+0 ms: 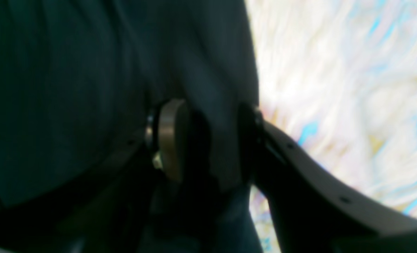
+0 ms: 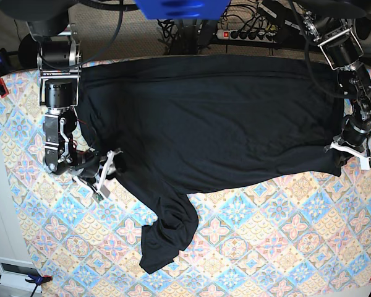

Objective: Layout the t-shirt on the table in an organized manner, then fold the t-shirt properly
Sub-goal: 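Grasp the shirt side edges with both grippers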

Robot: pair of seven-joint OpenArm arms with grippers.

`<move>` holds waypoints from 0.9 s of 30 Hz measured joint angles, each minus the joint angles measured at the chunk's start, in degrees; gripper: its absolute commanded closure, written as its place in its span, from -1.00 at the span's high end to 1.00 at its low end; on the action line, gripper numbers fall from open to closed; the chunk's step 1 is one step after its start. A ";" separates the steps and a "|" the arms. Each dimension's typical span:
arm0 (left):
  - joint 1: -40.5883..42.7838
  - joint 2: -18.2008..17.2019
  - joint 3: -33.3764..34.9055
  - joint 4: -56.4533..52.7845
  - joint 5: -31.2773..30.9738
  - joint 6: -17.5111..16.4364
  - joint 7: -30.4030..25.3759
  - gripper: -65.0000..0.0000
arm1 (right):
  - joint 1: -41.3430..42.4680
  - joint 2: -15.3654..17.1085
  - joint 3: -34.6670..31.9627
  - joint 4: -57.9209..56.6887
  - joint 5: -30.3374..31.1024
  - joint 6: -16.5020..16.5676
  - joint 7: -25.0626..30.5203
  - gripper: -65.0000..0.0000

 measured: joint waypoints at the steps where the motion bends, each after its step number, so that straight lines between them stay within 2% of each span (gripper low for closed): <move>1: -0.02 0.00 0.00 0.00 0.07 0.00 0.02 -0.99 | 0.46 0.09 -0.63 -1.42 -0.44 0.04 0.83 -0.28; 6: 0.00 0.00 0.00 0.00 0.09 0.00 0.00 -1.00 | 3.48 0.09 -1.73 -5.25 0.98 0.02 6.10 -0.28; 13: -0.02 -0.02 0.00 0.00 0.11 0.02 0.00 -1.00 | 2.36 0.33 -1.64 -6.14 0.11 0.02 6.14 -0.28; 15: -0.02 -0.02 0.00 0.00 0.11 0.02 0.00 -1.00 | 2.69 0.22 -1.33 -6.12 -1.51 0.02 8.00 -0.28; 19: -0.02 -0.02 0.00 0.00 0.11 0.00 0.00 -1.00 | 2.64 0.15 0.57 -5.90 -6.16 0.04 8.26 -0.28; 22: -0.02 -0.02 0.00 0.00 0.15 0.02 0.00 -1.00 | 2.21 0.37 4.09 -5.81 -6.80 0.00 7.80 -0.28; 27: -0.02 -0.02 0.00 0.00 0.11 0.02 0.00 -1.00 | 2.51 0.22 4.09 -5.81 -6.69 0.04 8.11 -0.28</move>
